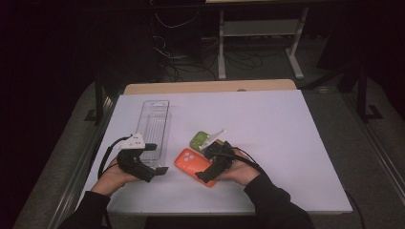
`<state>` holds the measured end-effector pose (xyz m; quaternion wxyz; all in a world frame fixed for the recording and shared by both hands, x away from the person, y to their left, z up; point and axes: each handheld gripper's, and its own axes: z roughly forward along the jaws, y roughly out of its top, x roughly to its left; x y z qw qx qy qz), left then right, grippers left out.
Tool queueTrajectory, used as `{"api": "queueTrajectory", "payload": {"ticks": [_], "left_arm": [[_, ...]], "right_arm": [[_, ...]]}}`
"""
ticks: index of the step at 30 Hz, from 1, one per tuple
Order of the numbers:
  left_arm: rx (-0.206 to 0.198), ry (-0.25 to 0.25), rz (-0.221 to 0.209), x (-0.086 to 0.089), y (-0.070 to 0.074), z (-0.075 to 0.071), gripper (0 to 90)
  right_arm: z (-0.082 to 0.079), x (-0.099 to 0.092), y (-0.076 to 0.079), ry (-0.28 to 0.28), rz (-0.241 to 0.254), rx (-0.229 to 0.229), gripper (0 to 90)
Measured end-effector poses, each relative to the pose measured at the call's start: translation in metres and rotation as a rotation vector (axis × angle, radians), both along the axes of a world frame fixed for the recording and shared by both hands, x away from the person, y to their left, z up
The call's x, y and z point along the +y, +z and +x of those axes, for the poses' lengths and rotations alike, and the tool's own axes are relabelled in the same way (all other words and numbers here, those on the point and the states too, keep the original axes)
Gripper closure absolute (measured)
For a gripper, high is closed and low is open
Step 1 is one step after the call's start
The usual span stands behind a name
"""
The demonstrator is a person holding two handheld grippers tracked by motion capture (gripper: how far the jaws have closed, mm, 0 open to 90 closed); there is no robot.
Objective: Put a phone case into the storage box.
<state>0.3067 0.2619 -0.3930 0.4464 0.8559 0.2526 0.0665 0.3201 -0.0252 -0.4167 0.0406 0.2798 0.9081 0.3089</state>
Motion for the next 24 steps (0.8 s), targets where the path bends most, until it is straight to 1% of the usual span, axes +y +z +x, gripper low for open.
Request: {"api": "queueTrajectory", "payload": {"ticks": [2,4,6,8,13,14,18,19,20,22,23,24], "left_arm": [[0.000,0.000,0.000,0.000,0.000,0.000,0.0],[0.000,0.000,-0.001,0.000,0.000,0.000,0.0],[0.001,-0.001,0.003,0.000,0.000,0.000,0.0],[0.002,-0.001,0.002,-0.001,0.000,0.000,0.0],[0.002,-0.002,0.002,0.000,0.000,0.000,0.0],[0.002,-0.003,0.004,0.000,0.000,0.000,0.0],[0.003,-0.003,0.002,-0.001,0.000,0.000,0.0],[0.003,-0.003,0.003,-0.001,0.000,0.000,0.0],[0.004,-0.003,0.003,0.000,0.000,0.000,0.0],[0.003,-0.004,0.002,0.000,0.000,0.000,0.0],[0.003,-0.004,0.001,0.000,0.000,0.000,0.0],[0.003,-0.003,0.001,0.000,0.000,0.000,0.0]], "right_arm": [[-0.001,0.000,-0.002,0.008,-0.004,0.006,0.2],[-0.002,0.002,-0.007,0.016,-0.017,0.005,1.3],[-0.002,0.003,-0.008,0.019,-0.022,0.003,1.6],[-0.003,0.005,-0.013,0.026,-0.044,0.003,2.0],[-0.003,0.007,-0.018,0.029,-0.053,0.007,3.3],[-0.004,0.008,-0.019,0.036,-0.057,0.004,3.7],[-0.004,0.010,-0.022,0.032,-0.064,-0.002,4.9],[-0.005,0.011,-0.022,0.033,-0.060,0.007,5.1],[-0.005,0.012,-0.025,0.034,-0.076,-0.004,5.9],[-0.006,0.013,-0.025,0.037,-0.079,-0.006,6.1],[-0.007,0.013,-0.025,0.038,-0.084,-0.019,8.1],[-0.007,0.013,-0.025,0.038,-0.084,-0.019,8.1]]}}
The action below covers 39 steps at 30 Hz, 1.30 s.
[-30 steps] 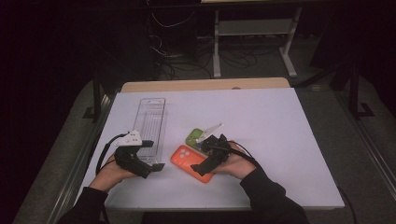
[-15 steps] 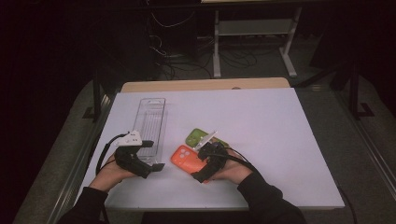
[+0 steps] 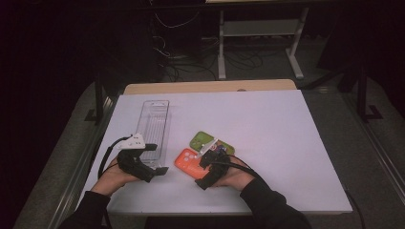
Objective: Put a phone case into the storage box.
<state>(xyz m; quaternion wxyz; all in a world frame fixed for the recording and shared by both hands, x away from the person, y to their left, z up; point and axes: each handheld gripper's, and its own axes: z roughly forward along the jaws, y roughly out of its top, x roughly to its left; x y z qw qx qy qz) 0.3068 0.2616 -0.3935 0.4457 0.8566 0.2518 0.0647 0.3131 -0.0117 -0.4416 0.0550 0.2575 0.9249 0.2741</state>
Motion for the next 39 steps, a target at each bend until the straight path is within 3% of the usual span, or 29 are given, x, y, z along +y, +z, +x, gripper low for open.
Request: {"api": "queueTrajectory", "payload": {"ticks": [4,20,39], "left_arm": [[0.000,-0.001,0.002,0.000,0.000,0.000,0.0],[0.004,-0.001,0.001,-0.001,0.000,-0.001,0.0],[0.000,-0.002,0.000,-0.001,0.001,-0.001,0.0]], "right_arm": [[-0.002,0.001,0.000,0.000,-0.011,-0.027,11.9],[-0.003,0.000,-0.001,-0.027,0.000,-0.024,15.5],[0.000,-0.009,0.010,0.010,0.026,-0.035,15.8]]}}
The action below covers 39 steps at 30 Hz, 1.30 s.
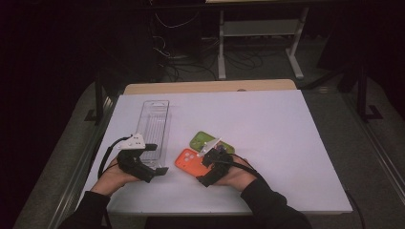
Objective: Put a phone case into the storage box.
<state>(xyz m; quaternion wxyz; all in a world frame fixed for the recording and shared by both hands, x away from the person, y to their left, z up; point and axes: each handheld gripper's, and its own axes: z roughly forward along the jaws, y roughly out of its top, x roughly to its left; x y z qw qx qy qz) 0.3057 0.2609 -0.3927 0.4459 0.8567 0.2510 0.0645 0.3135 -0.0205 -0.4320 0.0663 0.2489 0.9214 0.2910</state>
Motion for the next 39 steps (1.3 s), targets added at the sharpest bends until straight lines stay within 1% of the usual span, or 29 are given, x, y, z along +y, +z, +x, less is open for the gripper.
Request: {"api": "queueTrajectory", "payload": {"ticks": [4,6,8,9,11,12,14,15,16,19,20,21,22,23,24,25,26,27,28,29,30,31,33,34,35,36,37,38,39], "left_arm": [[-0.001,0.000,0.000,0.000,0.000,0.000,0.0],[-0.007,-0.004,0.003,0.000,0.001,0.000,0.0],[-0.003,-0.003,0.001,-0.001,0.002,0.000,0.0],[-0.008,-0.010,0.009,-0.001,0.002,0.000,0.0],[-0.010,-0.018,0.010,-0.002,0.004,0.000,0.0],[-0.009,-0.021,0.014,-0.002,0.006,0.001,0.0],[-0.014,-0.025,0.006,-0.003,0.007,0.002,0.0],[-0.015,-0.033,0.011,-0.004,0.009,0.002,0.0],[-0.025,-0.041,0.016,-0.005,0.010,0.003,0.0],[-0.034,-0.075,0.030,-0.009,0.013,0.006,0.0],[-0.034,-0.079,0.024,-0.011,0.014,0.006,0.0],[-0.028,-0.089,0.023,-0.014,0.015,0.007,0.0],[-0.040,-0.108,0.031,-0.016,0.017,0.009,0.0],[-0.036,-0.117,0.029,-0.019,0.018,0.010,0.0],[-0.041,-0.132,0.033,-0.020,0.020,0.011,0.0],[-0.042,-0.166,0.036,-0.025,0.024,0.015,0.0],[-0.042,-0.166,0.036,-0.025,0.024,0.015,0.0],[-0.037,-0.184,0.042,-0.029,0.026,0.017,0.0],[-0.039,-0.201,0.049,-0.031,0.028,0.019,0.0],[-0.040,-0.226,0.059,-0.035,0.030,0.021,0.0],[-0.036,-0.238,0.064,-0.039,0.031,0.023,0.0],[-0.039,-0.259,0.071,-0.043,0.033,0.025,0.0],[-0.021,-0.292,0.074,-0.051,0.035,0.027,0.0],[-0.022,-0.312,0.090,-0.054,0.035,0.029,0.0],[-0.014,-0.323,0.100,-0.057,0.036,0.030,0.0],[-0.011,-0.343,0.111,-0.060,0.037,0.032,0.0],[-0.010,-0.359,0.122,-0.062,0.038,0.034,0.0],[-0.009,-0.376,0.127,-0.066,0.038,0.036,0.0],[-0.006,-0.389,0.131,-0.068,0.039,0.037,0.0]], "right_arm": [[0.000,-0.001,0.002,0.013,0.005,0.002,15.8],[-0.001,-0.001,0.005,0.017,0.010,-0.004,15.8],[0.000,-0.003,0.008,0.024,0.013,-0.008,15.8],[0.001,-0.005,0.011,0.032,0.016,-0.017,15.8],[0.002,-0.007,0.012,0.039,0.013,-0.019,15.8],[0.004,-0.010,0.015,0.052,0.022,-0.020,15.8],[0.005,-0.012,0.016,0.058,0.021,-0.028,15.8],[0.005,-0.014,0.018,0.060,0.030,-0.022,15.8],[0.007,-0.017,0.020,0.070,0.030,-0.027,15.8],[0.010,-0.025,0.026,0.095,0.040,-0.024,15.8],[0.012,-0.028,0.027,0.105,0.038,-0.026,15.8],[0.013,-0.031,0.028,0.118,0.041,-0.027,15.8],[0.016,-0.037,0.030,0.151,0.048,-0.029,15.8],[0.016,-0.037,0.030,0.151,0.048,-0.029,15.8],[0.018,-0.043,0.033,0.170,0.056,-0.021,15.8],[0.019,-0.048,0.034,0.184,0.065,-0.014,15.8],[0.019,-0.048,0.034,0.184,0.065,-0.014,15.8],[0.021,-0.053,0.037,0.201,0.066,-0.019,15.8],[0.021,-0.053,0.037,0.201,0.066,-0.019,15.8],[0.022,-0.055,0.037,0.214,0.067,-0.019,15.8],[0.022,-0.058,0.039,0.218,0.065,-0.014,15.8],[0.023,-0.062,0.042,0.237,0.073,-0.011,15.8],[0.024,-0.063,0.042,0.242,0.074,-0.013,15.8],[0.025,-0.065,0.044,0.253,0.081,-0.013,15.8],[0.025,-0.068,0.046,0.268,0.080,-0.013,15.8],[0.025,-0.068,0.046,0.268,0.080,-0.013,15.8],[0.026,-0.069,0.046,0.285,0.080,-0.022,15.8],[0.026,-0.071,0.047,0.291,0.079,-0.020,15.8],[0.027,-0.072,0.048,0.319,0.076,-0.029,15.8]]}}
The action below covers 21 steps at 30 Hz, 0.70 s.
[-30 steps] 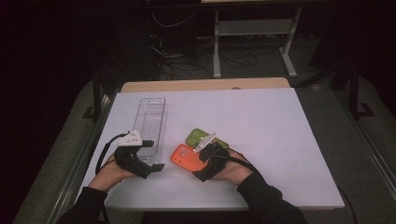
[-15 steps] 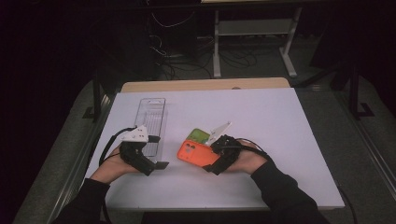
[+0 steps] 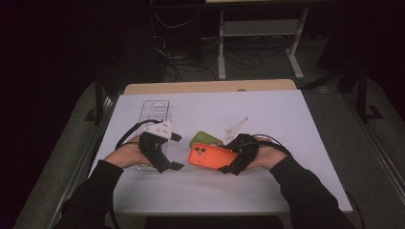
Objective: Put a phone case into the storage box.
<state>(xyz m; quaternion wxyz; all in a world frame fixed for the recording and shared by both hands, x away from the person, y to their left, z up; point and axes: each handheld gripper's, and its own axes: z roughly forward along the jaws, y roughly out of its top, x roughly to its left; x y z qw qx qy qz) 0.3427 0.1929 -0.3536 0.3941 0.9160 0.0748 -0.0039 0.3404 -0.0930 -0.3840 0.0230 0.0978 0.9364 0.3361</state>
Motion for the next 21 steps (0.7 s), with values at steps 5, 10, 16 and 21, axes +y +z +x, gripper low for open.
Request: {"api": "queueTrajectory", "payload": {"ticks": [5,10,16,21], "left_arm": [[-0.011,-0.070,0.059,-0.018,0.003,0.006,0.0],[-0.001,-0.140,0.117,-0.035,0.004,0.013,0.0],[-0.009,-0.201,0.180,-0.054,0.001,0.017,0.0],[-0.012,-0.228,0.219,-0.065,-0.005,0.017,0.0]], "right_arm": [[0.001,-0.003,0.002,0.031,0.009,0.009,15.8],[0.001,-0.005,0.005,0.066,0.002,-0.006,15.8],[0.000,-0.006,0.010,0.099,0.016,-0.013,15.8],[0.000,-0.005,0.009,0.113,0.022,-0.016,15.8]]}}
